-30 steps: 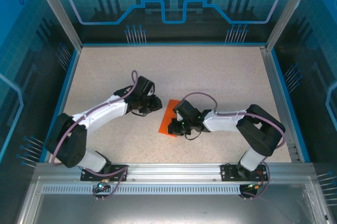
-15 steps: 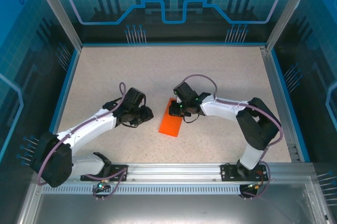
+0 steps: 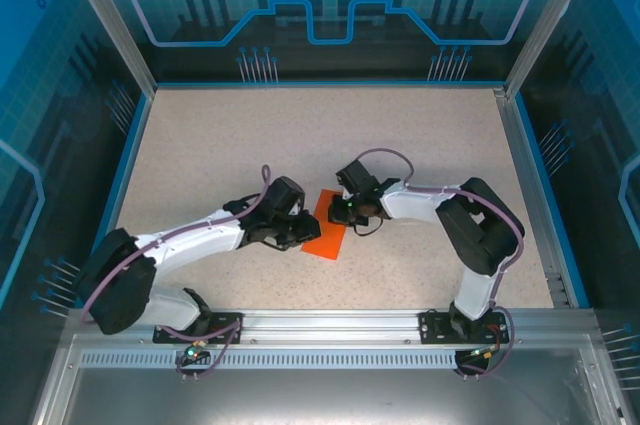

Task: Fold a paper plane with a square sheet of paper (pick it up from the middle)
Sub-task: Rotate the square sheet of paper at the center of the table, then first fold in half a square sheet of paper at the center of the table.

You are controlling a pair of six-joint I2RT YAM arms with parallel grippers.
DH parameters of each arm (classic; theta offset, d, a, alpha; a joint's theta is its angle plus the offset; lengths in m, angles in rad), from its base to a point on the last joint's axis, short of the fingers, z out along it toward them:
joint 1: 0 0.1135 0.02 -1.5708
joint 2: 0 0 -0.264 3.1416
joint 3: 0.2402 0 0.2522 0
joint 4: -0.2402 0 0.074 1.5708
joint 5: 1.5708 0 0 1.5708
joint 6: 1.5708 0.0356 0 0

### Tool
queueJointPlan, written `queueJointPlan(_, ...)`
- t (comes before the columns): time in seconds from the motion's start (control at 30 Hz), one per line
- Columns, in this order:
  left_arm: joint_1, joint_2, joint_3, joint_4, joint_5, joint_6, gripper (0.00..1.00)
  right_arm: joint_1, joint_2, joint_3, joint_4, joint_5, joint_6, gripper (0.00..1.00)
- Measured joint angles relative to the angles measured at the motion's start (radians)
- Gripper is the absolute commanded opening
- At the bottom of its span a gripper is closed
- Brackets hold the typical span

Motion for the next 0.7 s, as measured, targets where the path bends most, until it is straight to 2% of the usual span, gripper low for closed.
queueJointPlan(0.27,-0.067,0.128,0.028,0.120,0.018,-0.056,0.06,-0.086,-0.164,-0.159,0.132,-0.118,-0.027,0.05)
queueJointPlan(0.5,-0.086,0.224,0.096,0.148,0.014,-0.058,0.00,-0.105,-0.153,-0.198,0.166,-0.193,-0.050,0.00)
queueJointPlan(0.7,-0.086,0.289,0.107,0.154,0.005,-0.067,0.00,-0.106,-0.107,-0.198,0.171,-0.218,-0.064,0.00)
